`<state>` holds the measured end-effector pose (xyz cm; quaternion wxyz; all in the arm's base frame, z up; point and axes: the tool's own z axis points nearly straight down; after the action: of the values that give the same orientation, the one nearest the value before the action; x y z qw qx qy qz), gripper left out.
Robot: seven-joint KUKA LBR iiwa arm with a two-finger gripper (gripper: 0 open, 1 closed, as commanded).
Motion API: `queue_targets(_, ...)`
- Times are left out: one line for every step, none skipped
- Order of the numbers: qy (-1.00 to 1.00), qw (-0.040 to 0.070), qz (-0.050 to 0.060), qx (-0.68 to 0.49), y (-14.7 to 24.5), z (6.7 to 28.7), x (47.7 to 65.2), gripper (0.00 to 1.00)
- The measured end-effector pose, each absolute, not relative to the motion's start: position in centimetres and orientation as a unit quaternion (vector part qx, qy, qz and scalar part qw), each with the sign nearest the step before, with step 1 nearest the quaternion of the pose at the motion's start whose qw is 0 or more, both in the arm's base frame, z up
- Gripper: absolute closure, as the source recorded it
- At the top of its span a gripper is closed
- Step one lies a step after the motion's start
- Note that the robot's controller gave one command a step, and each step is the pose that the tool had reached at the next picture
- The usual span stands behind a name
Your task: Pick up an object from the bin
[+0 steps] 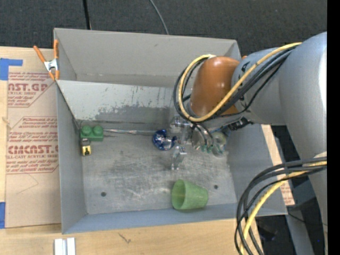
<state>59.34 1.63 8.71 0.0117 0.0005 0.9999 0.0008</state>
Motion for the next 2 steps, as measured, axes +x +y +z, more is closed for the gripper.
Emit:
queue_targets(1.0, 0.003, 0.001, 0.004, 3.6, 10.2, 59.2, 0.0)
queue_targets(0.995, 0.002, 0.001, 0.096, 1.5, 10.1, 59.1, 0.0)
